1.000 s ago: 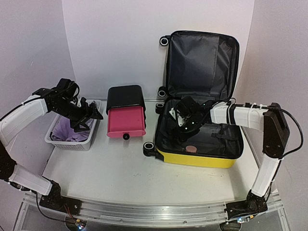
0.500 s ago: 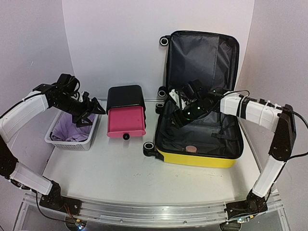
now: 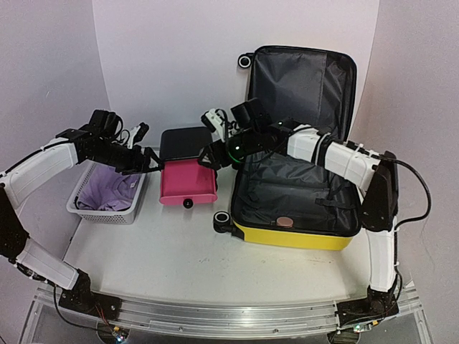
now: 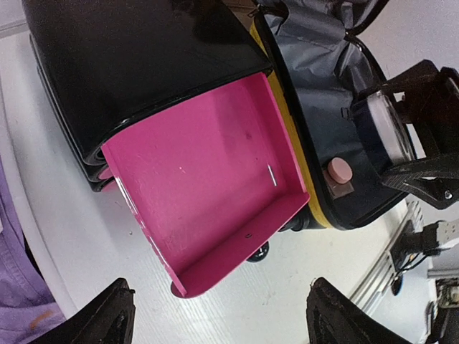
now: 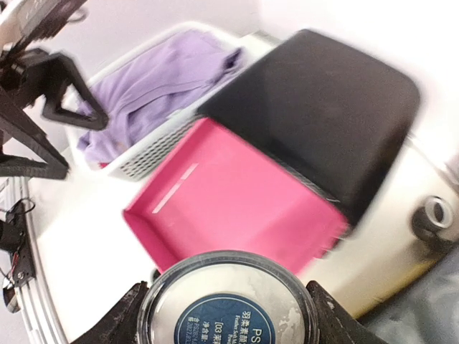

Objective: Open, take out, and arrange the luggage

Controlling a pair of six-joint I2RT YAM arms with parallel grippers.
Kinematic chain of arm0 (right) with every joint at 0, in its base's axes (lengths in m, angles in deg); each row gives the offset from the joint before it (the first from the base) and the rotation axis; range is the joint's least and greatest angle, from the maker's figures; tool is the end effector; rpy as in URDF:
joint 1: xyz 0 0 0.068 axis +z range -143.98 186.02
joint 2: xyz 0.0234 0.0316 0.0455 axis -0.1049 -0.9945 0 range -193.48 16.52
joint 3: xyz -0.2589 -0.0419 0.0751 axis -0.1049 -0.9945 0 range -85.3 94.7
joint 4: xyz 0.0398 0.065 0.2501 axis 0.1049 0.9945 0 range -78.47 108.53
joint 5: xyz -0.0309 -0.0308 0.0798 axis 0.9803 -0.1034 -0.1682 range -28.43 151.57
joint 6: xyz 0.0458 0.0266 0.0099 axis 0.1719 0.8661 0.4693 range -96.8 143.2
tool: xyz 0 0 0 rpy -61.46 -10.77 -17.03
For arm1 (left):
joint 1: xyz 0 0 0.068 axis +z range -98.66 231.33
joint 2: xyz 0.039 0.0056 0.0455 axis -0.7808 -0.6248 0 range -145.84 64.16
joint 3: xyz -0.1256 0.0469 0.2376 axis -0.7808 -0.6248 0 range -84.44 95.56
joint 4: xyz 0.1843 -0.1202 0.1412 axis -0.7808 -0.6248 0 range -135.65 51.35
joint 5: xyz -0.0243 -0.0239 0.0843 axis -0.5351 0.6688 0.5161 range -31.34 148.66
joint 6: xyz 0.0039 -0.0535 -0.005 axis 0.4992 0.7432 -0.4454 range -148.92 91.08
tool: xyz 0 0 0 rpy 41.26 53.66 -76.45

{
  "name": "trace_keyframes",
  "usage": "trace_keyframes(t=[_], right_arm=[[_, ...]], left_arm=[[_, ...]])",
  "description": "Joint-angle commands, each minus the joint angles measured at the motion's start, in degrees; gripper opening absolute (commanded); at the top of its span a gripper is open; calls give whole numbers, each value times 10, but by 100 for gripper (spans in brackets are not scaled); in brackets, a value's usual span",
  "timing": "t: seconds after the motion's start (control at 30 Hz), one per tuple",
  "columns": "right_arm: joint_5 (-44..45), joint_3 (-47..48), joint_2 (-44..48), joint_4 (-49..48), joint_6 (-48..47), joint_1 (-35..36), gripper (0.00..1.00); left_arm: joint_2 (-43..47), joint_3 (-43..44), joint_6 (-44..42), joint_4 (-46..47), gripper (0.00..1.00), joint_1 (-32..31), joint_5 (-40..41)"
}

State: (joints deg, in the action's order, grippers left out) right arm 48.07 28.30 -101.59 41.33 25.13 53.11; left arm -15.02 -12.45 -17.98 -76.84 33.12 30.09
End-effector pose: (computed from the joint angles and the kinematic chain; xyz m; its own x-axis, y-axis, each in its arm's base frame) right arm 0.3229 0.3594 0.3257 -0.4119 -0.3950 -0.8211 -0.8300 0.5345 0.1593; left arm 0.2749 -0.1083 0.3268 -0.7765 0.0800 -0.6250 0.4545 0.7581 -0.4676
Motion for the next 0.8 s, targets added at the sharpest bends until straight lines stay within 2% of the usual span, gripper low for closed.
trace_keyframes(t=[0.0, 0.03, 0.1, 0.13, 0.23, 0.33, 0.5, 0.77], right_arm=[[-33, 74, -39, -24, -2, 21, 46], [-30, 83, -50, -26, -4, 23, 46], [-13, 102, -75, -31, -2, 27, 46], [-4, 110, -86, -34, 1, 29, 46], [5, 129, -114, -49, 11, 32, 46], [5, 148, -137, -58, 13, 35, 46], [17, 173, -167, -67, 9, 43, 45], [57, 181, -193, -88, 1, 49, 46]], left_arm=[[-14, -17, -104, 40, 78, -2, 7], [-21, -15, -89, 38, 73, -1, 22], [-25, -23, -58, 43, 70, -1, 9], [-24, -37, -44, 56, 72, -1, -2], [-27, -75, -30, 74, 86, -2, -2], [-37, -100, -32, 86, 95, -2, -9], [-59, -108, -33, 110, 97, -2, -38], [-83, -113, -59, 110, 98, -19, -19]])
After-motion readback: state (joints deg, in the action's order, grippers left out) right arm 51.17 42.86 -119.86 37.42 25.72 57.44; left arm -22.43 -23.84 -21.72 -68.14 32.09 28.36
